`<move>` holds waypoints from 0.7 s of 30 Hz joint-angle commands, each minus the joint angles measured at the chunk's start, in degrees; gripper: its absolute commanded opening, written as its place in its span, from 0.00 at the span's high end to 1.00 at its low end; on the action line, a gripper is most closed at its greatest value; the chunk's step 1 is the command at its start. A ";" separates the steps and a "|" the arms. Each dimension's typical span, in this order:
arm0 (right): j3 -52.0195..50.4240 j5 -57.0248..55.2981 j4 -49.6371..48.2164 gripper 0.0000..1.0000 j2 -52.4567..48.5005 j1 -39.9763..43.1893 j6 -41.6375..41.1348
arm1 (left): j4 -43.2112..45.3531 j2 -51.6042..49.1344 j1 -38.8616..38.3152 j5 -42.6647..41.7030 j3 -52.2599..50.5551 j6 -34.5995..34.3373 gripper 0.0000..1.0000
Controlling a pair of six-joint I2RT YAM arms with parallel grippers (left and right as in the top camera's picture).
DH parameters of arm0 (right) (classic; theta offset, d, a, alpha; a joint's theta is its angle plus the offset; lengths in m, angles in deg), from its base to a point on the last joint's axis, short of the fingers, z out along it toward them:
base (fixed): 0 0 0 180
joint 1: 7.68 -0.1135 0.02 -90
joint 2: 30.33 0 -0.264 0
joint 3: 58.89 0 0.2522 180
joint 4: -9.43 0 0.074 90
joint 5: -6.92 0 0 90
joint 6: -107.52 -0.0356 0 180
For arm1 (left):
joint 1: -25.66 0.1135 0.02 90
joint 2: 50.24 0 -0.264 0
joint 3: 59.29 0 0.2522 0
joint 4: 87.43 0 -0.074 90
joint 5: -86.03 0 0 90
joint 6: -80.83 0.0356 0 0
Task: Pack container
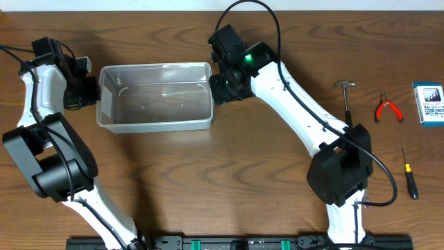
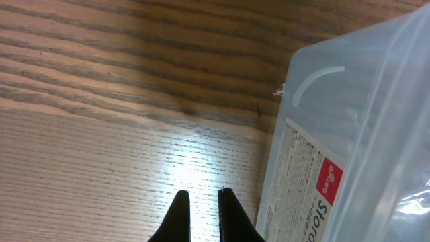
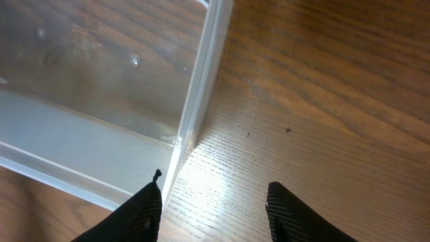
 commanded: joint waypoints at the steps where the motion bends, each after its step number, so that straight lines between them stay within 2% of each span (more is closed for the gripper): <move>1: 0.68 -0.13 -0.02 0.48 -0.59 -0.87 -0.74 | -0.35 -0.28 0.09 0.02 -0.24 0.37 0.94; 21: 0.68 1.55 -1.38 0.48 -0.85 -2.27 -0.55 | -0.81 -0.28 0.09 0.00 -0.24 0.39 0.94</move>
